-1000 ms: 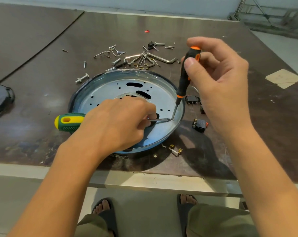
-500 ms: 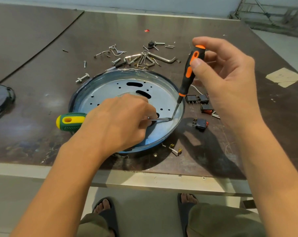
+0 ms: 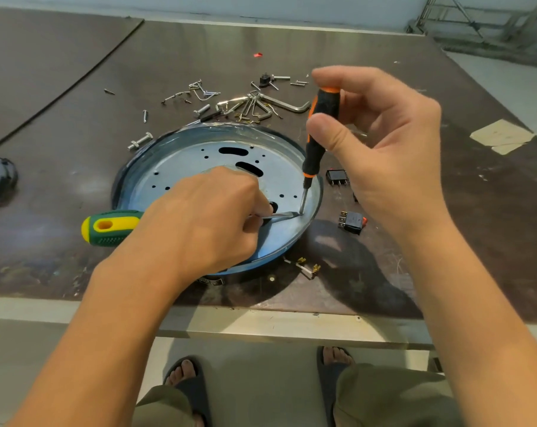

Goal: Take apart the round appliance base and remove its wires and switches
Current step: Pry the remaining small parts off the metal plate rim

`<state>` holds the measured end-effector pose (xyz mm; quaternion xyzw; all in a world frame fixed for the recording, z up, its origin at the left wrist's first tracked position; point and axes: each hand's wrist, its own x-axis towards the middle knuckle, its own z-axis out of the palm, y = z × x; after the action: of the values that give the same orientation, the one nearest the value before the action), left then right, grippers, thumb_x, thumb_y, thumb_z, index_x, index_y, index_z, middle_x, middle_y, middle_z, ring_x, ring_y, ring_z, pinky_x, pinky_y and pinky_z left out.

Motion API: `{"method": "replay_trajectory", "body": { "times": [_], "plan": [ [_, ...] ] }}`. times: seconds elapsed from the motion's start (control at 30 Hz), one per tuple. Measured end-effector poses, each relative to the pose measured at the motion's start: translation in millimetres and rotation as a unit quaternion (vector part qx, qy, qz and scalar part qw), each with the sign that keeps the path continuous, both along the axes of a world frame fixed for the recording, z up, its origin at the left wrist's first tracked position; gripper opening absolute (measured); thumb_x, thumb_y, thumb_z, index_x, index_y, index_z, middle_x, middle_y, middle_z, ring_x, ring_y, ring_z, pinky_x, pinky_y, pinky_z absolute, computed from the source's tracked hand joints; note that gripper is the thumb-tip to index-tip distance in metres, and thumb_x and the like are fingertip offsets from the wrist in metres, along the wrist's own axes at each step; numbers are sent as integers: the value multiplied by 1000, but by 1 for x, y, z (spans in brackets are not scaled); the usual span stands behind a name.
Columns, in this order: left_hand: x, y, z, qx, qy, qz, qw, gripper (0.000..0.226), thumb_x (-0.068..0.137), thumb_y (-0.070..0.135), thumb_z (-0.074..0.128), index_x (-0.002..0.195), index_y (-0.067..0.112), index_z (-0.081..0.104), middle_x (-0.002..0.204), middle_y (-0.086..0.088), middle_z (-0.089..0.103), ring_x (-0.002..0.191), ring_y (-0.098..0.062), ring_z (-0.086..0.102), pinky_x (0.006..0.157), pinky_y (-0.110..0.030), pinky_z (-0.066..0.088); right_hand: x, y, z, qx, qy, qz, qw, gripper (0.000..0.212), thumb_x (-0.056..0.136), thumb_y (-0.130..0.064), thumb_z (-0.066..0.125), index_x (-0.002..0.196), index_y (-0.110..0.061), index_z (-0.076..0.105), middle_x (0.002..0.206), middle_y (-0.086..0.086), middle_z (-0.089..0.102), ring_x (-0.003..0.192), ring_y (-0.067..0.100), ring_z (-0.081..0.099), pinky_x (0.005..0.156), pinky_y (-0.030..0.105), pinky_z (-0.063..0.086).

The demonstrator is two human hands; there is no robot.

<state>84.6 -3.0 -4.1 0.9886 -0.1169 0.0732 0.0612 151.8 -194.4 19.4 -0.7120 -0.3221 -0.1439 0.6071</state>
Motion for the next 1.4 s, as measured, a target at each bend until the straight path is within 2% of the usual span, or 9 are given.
{"method": "replay_trajectory", "body": {
  "times": [0.17,0.33,0.53,0.73,0.93,1.1,1.2,1.3,1.4],
  "plan": [
    [0,0,-2,-13,-7,-10,1000,29,84,27,50,102,33,72,89,9,59,79,-25,56,59,-38,51,-3,6,0,20,39,51,998,32,99,5,55,129,-4,60,103,23,69,100,32,70,85,40,61],
    [0,0,-1,-7,-11,-10,1000,28,84,22,56,102,34,72,91,10,60,81,-23,56,59,-37,51,0,5,3,19,-10,-33,999,25,90,-13,77,113,-10,69,91,7,70,83,6,64,75,26,57],
    [-1,-1,0,29,-26,-27,999,19,86,21,54,95,27,70,88,7,59,79,-23,56,59,-39,50,3,2,-10,-107,19,-54,993,38,87,16,49,93,-12,75,86,4,73,84,14,70,81,41,60],
    [0,-4,0,5,-34,-40,999,22,91,27,53,98,32,73,110,15,55,79,-26,59,61,-42,52,-8,19,-23,-152,4,-36,988,28,100,-26,61,127,-16,61,117,-3,64,108,6,59,94,22,47],
    [2,-3,-1,19,-9,-44,999,30,88,27,47,104,38,70,106,12,66,88,-19,62,68,-38,55,0,34,-19,-438,28,-13,898,32,100,-16,59,130,-25,61,122,-1,59,110,16,59,95,37,50],
    [-1,-5,-1,8,-15,-37,999,32,89,26,49,110,40,70,97,11,58,81,-21,58,63,-37,51,7,50,-10,-540,59,-52,838,51,94,-14,67,143,-23,54,124,7,64,114,27,61,94,41,53],
    [-4,-4,0,0,-21,-29,999,28,89,27,51,106,36,71,91,9,53,77,-22,55,62,-37,50,12,50,-15,-464,49,-99,879,42,97,-6,61,137,-19,61,118,7,66,107,22,60,84,26,44],
    [-5,-4,0,-9,-27,-24,999,28,89,27,50,106,35,72,99,9,59,85,-24,60,66,-40,52,19,40,-15,-226,135,-90,961,35,97,8,52,120,-12,68,90,5,67,80,17,69,77,30,49],
    [-3,-4,0,-19,-25,-30,999,33,89,26,51,114,35,70,109,11,63,92,-24,63,69,-40,54,24,28,-8,-21,217,-16,976,33,99,15,41,118,-5,58,84,4,59,69,15,75,75,27,59]
  ]
}}
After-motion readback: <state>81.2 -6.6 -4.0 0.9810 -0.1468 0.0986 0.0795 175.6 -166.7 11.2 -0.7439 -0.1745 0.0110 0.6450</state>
